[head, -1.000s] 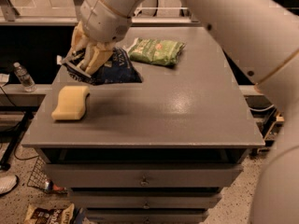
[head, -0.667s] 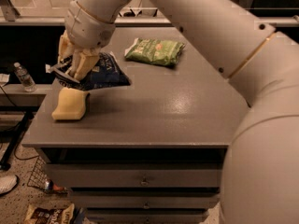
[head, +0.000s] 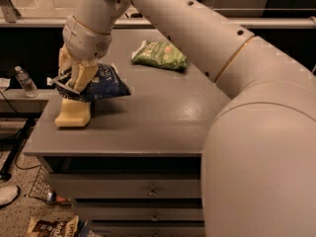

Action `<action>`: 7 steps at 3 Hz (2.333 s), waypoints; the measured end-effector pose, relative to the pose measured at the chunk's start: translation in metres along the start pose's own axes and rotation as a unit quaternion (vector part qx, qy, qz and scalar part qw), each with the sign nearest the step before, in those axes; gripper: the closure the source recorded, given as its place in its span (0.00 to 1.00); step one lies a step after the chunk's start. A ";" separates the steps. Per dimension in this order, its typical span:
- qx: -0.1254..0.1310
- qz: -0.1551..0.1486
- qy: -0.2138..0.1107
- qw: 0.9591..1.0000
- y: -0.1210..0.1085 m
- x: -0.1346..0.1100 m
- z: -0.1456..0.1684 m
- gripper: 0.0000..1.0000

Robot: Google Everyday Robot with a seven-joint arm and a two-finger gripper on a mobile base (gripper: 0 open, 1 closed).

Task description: Move blue chip bag near sponge

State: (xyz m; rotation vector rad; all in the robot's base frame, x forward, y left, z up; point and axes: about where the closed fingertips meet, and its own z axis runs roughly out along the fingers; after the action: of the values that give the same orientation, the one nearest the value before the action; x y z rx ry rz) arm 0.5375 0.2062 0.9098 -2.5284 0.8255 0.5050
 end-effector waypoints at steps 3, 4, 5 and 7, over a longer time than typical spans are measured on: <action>-0.002 0.012 -0.002 1.000 -0.005 0.008 0.014 0.51; 0.000 0.011 -0.003 1.000 -0.007 0.008 0.016 0.26; 0.000 0.011 -0.004 1.000 -0.008 0.007 0.018 0.05; 0.001 0.010 -0.004 1.000 -0.010 0.007 0.020 0.00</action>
Offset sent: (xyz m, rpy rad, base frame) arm 0.0050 0.0007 -0.0107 -0.0125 0.0166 -0.0150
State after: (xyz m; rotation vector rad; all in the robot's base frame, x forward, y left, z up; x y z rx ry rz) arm 0.5443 0.2203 0.8925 -2.5176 0.8483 0.5210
